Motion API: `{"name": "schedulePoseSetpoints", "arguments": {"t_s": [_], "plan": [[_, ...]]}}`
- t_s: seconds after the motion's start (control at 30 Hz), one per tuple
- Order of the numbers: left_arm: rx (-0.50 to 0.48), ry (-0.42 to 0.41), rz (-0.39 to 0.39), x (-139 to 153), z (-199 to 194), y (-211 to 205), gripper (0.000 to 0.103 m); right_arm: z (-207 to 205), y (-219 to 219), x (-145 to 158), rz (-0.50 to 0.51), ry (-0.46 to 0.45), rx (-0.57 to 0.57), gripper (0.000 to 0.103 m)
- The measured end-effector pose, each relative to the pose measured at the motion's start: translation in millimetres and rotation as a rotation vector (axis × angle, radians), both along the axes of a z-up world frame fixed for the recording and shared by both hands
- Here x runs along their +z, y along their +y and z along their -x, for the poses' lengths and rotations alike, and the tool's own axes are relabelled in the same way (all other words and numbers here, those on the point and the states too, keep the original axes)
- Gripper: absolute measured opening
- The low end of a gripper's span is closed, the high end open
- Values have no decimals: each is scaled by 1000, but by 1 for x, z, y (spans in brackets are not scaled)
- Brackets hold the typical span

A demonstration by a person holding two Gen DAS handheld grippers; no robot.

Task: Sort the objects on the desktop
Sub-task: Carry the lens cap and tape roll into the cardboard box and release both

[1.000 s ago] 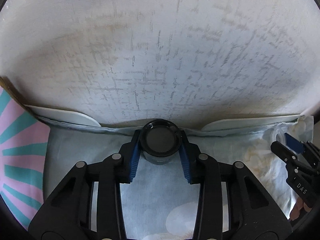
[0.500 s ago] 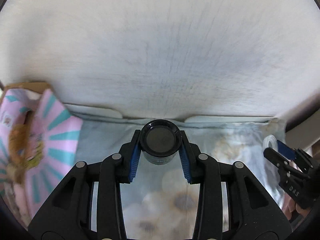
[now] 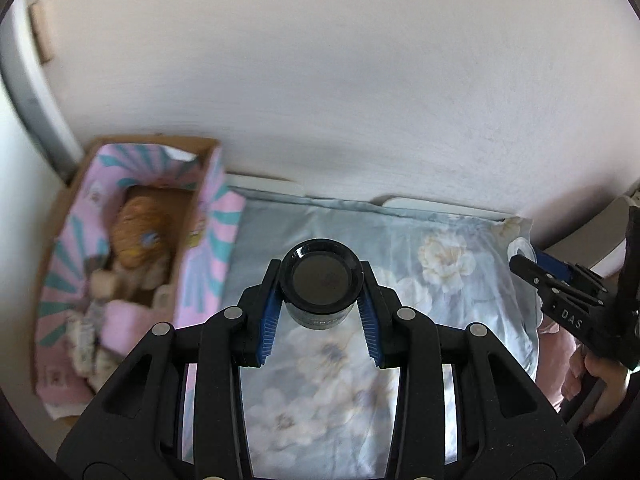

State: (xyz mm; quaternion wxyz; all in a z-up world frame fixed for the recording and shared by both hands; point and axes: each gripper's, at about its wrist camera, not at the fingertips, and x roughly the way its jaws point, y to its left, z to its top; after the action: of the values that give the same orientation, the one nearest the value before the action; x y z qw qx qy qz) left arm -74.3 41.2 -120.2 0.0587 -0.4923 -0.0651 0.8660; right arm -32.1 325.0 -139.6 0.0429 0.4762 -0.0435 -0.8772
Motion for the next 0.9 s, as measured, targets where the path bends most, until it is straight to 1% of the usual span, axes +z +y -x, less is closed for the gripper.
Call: {"name": "schedulePoseSetpoints", "arguments": {"t_s": [0.03, 0.1, 0.17, 0.37, 0.57, 0.67, 0.9], "plan": [[3, 1, 1, 12, -8, -9, 33, 0, -5, 3, 4, 2, 8, 40], [19, 7, -6, 18, -18, -22, 33, 4, -22, 3, 8, 8, 25, 40], [30, 8, -6, 22, -23, -31, 33, -1, -34, 15, 7, 13, 49, 40], [60, 13, -36, 34, -38, -65, 33, 4, -79, 32, -22, 21, 129, 40], [93, 5, -62, 37, -50, -96, 33, 9, -134, 42, -61, 18, 240, 40], [119, 0, -69, 34, -57, -112, 33, 10, -163, 43, -60, 7, 305, 40], [175, -41, -68, 15, -69, -147, 33, 7, -234, 29, -36, -46, 465, 40]]}}
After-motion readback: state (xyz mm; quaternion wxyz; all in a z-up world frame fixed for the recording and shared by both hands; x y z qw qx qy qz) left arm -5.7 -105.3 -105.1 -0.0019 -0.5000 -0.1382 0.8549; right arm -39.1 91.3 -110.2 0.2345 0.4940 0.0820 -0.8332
